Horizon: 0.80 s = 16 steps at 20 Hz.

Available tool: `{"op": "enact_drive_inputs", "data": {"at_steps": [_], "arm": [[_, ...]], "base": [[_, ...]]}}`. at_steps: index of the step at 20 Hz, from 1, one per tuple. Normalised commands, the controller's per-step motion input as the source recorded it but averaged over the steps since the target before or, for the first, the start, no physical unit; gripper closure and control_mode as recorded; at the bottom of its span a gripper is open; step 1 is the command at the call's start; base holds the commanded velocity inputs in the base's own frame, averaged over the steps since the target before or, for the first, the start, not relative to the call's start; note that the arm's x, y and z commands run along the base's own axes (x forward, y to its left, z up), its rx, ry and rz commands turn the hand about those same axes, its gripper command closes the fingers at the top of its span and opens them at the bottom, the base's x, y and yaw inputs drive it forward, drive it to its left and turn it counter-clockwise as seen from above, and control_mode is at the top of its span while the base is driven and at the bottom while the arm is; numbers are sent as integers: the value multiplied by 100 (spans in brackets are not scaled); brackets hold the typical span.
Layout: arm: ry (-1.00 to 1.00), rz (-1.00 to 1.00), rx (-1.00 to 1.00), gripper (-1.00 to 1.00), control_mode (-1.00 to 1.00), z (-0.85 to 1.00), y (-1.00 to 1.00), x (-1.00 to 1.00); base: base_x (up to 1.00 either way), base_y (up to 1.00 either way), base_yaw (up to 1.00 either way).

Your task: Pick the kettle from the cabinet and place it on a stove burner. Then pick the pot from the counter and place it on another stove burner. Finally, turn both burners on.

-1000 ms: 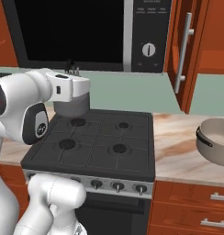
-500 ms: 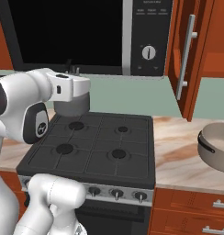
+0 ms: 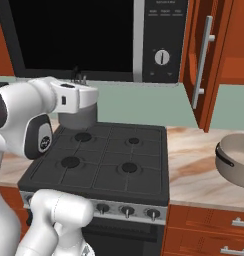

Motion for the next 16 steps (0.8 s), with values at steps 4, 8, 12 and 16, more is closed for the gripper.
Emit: {"op": "enact_drive_inputs", "data": {"at_steps": [4, 8, 12, 16], "arm": [[0, 0, 1, 100, -100, -12, -3, -22], [0, -1, 0, 100, -100, -23, -5, -36], [0, -4, 0, 100, -100, -24, -4, -17], [0, -10, 0, 100, -100, -27, 0, 0]], "base": [[0, 0, 0], [0, 0, 0], [0, 0, 0], [0, 0, 0]]}}
